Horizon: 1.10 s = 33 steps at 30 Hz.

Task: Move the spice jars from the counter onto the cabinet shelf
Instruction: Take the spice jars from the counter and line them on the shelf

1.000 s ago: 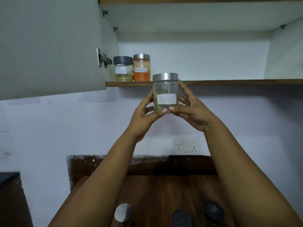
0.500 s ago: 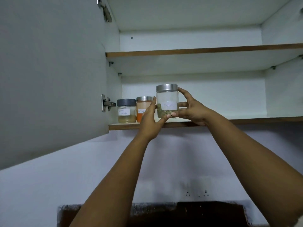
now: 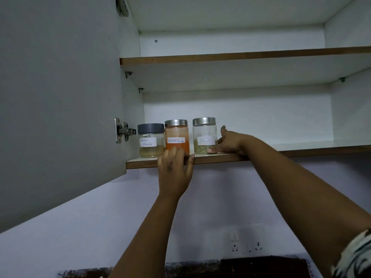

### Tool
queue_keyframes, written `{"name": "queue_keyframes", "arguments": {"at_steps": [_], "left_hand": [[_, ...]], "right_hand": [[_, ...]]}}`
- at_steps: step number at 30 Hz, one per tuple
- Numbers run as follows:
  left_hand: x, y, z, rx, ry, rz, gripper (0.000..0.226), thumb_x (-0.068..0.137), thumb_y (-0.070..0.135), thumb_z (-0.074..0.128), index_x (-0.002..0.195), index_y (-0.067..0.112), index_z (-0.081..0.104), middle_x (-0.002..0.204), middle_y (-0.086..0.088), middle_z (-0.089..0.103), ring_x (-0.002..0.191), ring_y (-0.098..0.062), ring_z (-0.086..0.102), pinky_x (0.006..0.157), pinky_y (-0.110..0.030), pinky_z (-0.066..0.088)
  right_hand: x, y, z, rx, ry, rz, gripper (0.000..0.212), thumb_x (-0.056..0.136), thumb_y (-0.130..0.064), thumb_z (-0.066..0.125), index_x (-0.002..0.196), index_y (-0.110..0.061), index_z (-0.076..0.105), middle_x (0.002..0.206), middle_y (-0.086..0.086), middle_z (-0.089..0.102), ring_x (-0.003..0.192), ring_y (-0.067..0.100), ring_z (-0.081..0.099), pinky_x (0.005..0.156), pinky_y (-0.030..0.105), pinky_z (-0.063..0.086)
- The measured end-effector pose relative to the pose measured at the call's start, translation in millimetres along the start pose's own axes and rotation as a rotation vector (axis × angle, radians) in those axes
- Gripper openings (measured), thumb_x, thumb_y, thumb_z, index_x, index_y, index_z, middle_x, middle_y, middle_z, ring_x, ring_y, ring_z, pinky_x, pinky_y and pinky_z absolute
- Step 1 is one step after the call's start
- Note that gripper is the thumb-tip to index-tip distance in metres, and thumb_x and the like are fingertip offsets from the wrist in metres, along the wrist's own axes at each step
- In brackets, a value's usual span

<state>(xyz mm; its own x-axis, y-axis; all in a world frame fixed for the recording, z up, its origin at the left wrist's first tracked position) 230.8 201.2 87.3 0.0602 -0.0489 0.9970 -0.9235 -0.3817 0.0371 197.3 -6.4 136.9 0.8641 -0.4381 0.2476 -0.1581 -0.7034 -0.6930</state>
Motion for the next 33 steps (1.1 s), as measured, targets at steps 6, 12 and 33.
{"name": "queue_keyframes", "arguments": {"at_steps": [6,12,33], "left_hand": [[-1,-2,1,-0.004,-0.001,-0.028,0.02,0.093,0.028,0.063,0.082,0.013,0.054,0.083,-0.002,0.056,0.08,-0.019,0.051,0.079,-0.03,0.036],[0,-3,3,-0.027,-0.047,-0.062,0.02,0.094,0.029,0.062,0.083,0.013,0.056,0.085,-0.001,0.057,0.083,-0.018,0.051,0.083,-0.03,0.036],[0,1,0,-0.056,-0.153,-0.153,0.022,0.097,0.029,0.058,0.087,0.009,0.056,0.093,-0.004,0.057,0.09,-0.021,0.05,0.091,-0.04,0.04]], "right_hand": [[12,-1,7,-0.093,0.003,-0.001,0.109,0.077,-0.038,0.079,0.152,-0.006,0.007,0.149,0.01,0.041,0.127,0.026,0.046,0.096,0.031,0.041],[9,-7,11,-0.182,-0.008,0.009,0.12,0.08,-0.048,0.072,0.152,-0.004,-0.013,0.155,0.013,0.033,0.138,0.03,0.037,0.108,0.036,0.035],[-30,8,13,-0.605,0.199,-0.019,0.075,0.096,-0.058,0.025,0.155,-0.02,-0.001,0.153,0.012,0.036,0.135,0.031,0.041,0.104,0.042,0.034]]}}
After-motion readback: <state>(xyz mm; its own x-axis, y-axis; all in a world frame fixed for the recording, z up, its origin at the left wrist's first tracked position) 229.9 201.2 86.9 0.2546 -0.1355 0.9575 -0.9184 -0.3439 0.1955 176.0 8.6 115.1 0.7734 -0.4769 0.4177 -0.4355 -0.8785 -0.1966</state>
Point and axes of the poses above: each hand's wrist, its own x-axis towards the middle knuckle, its own z-axis out of the palm, y = z × x, the point moved 8 cm from there along x, towards the middle knuckle
